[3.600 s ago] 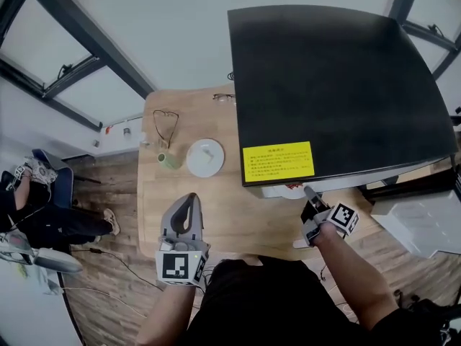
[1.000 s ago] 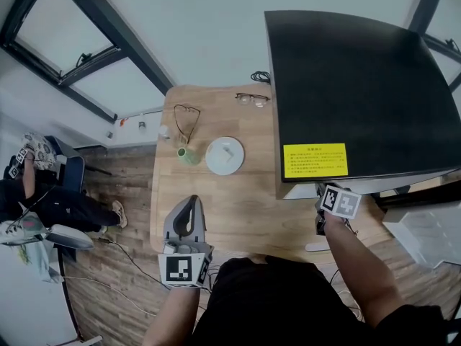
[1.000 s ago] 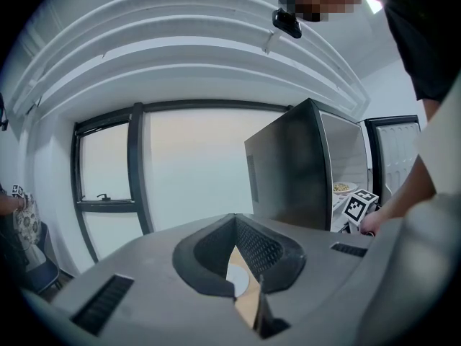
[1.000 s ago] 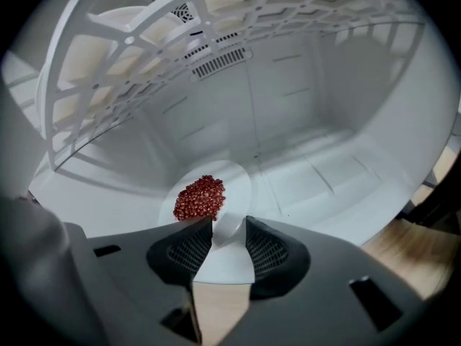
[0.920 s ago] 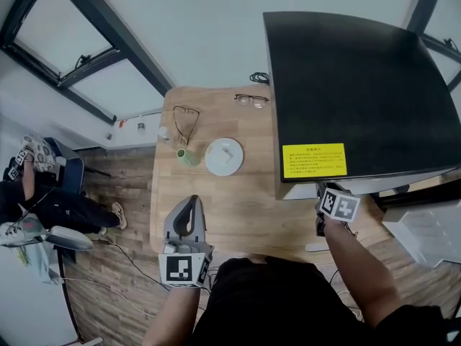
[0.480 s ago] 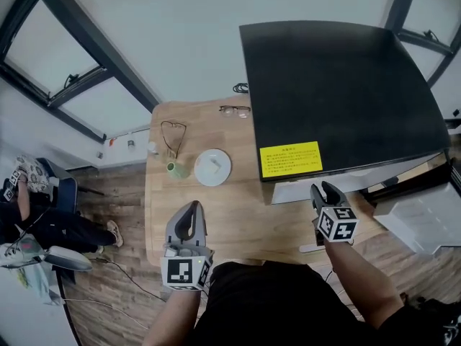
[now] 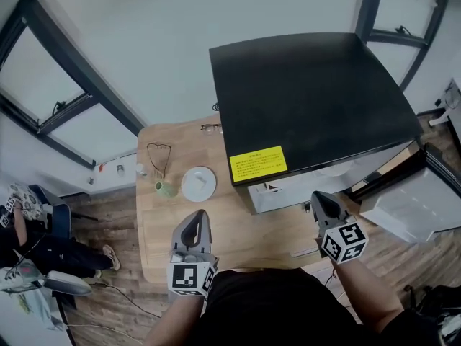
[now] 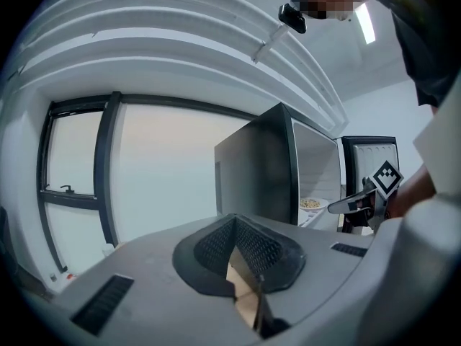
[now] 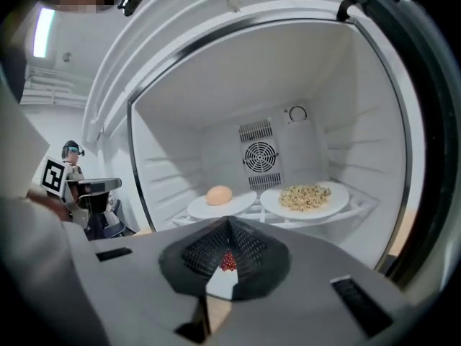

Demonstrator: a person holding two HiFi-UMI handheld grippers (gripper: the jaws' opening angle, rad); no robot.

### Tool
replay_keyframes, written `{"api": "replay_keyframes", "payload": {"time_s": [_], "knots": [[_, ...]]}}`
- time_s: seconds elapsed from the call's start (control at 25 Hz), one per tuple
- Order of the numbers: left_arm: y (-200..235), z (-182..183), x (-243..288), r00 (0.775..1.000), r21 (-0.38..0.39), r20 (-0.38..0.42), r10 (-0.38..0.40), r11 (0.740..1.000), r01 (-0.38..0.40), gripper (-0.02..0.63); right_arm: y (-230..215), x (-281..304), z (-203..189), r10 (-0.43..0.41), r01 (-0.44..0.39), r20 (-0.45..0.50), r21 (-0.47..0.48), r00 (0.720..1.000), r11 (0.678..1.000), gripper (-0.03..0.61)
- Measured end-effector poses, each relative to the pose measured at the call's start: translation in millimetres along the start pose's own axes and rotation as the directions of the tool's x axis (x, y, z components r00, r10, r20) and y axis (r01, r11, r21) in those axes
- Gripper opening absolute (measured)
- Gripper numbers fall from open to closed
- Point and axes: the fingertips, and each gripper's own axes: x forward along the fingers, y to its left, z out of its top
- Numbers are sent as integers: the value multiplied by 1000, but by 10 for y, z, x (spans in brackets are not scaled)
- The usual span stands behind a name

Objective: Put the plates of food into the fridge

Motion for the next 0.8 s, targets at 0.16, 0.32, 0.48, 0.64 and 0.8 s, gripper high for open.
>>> {"api": "replay_keyframes", "payload": {"time_s": [0.16,0.32,0.48,0.64,0.8], "knots": [[-50,-9,16,1000,-4,-3,-9,1000,9,3,-28,-118,153,-19,20,44,-25,999,999,21],[-78,-11,30,1000,-11,-4,-15,1000,15,3,-90,-158,180,-34,35,43,-29,998,999,21],[-97,-66,51,1000,-17,-13,-21,1000,21,3,-116,-155,151,-40,41,33,-22,999,999,21],[-58,-79,105,1000,-23,-8,-10,1000,10,3,-151,-129,183,-47,47,36,-10,998,999,21],[-41,-46,145,1000,-22,-2,-10,1000,10,3,-166,-105,236,-51,52,44,-16,998,999,21]]}}
